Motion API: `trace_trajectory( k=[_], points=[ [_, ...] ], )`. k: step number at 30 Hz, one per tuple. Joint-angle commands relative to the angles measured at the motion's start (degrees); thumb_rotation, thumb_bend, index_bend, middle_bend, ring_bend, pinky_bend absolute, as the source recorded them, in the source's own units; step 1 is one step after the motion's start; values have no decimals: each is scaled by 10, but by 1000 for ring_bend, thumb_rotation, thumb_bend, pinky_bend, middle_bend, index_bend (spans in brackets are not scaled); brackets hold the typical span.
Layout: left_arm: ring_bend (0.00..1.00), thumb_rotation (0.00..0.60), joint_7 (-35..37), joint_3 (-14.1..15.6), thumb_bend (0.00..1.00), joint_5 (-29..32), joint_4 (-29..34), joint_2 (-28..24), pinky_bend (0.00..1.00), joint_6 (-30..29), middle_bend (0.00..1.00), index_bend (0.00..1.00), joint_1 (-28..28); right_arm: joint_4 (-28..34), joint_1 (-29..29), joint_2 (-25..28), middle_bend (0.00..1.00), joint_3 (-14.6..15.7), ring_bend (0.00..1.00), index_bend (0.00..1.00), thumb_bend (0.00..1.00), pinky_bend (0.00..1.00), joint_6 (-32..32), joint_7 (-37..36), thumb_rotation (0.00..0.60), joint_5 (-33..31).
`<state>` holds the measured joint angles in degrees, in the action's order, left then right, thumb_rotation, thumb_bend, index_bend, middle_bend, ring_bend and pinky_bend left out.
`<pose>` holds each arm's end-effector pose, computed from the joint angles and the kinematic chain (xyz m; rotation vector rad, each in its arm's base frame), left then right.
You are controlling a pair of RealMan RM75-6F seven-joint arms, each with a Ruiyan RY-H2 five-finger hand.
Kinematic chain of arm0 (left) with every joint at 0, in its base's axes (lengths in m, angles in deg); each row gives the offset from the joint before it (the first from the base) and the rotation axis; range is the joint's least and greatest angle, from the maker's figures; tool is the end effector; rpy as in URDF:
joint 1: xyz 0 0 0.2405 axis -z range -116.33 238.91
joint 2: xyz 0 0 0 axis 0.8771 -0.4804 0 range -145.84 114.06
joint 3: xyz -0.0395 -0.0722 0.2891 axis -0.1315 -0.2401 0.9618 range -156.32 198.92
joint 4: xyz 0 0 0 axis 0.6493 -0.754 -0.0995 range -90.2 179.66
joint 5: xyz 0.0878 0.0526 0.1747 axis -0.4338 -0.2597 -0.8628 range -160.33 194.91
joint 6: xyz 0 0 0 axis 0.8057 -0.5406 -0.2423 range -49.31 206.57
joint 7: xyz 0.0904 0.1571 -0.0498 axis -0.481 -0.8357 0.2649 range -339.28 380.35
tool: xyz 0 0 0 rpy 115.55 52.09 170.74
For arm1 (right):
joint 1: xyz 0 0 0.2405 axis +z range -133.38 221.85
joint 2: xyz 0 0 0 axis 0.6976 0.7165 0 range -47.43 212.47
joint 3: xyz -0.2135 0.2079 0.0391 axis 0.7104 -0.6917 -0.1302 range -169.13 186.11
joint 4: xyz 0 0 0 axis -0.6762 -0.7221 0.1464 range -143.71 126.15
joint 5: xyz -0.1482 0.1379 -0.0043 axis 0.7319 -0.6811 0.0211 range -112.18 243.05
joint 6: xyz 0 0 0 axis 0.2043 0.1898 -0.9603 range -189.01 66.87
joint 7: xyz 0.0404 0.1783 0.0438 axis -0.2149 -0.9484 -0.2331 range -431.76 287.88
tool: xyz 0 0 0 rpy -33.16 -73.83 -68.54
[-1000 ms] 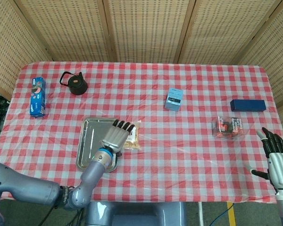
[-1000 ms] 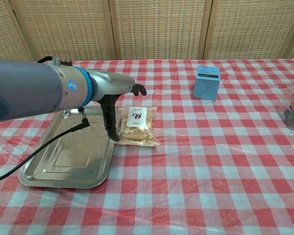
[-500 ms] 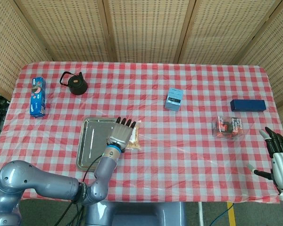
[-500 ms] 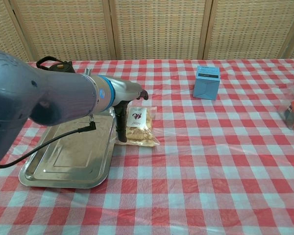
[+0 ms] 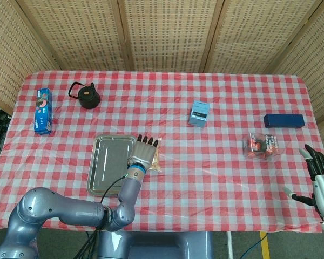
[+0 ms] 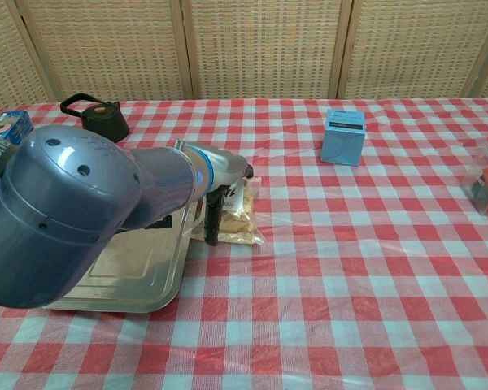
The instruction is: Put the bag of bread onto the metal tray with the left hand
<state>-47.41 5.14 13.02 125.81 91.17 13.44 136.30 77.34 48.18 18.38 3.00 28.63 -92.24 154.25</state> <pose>-0.0292 0.4269 -0.1374 -1.9614 -0.8400 -0.3666 -0.3514 -0.2312 0.2138 1.2665 -0.9790 1.1941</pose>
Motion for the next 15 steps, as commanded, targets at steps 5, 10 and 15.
trace_trajectory(
  k=[5,10,15],
  points=[
    [30,600,12,5,336,-31,-18,16,188,-5,19,149,-7,0,0,1,0,1,0,0,57,0,4,-6,600,5],
    [170,600,35,15,450,-83,-30,26,306,-20,177,375,-18,0,-1,2,0,2,0,0,58,0,6,-7,600,6],
    [176,600,47,21,474,-115,-31,26,306,-28,185,406,-27,1,-1,2,0,3,0,0,57,0,6,-7,600,8]
  ],
)
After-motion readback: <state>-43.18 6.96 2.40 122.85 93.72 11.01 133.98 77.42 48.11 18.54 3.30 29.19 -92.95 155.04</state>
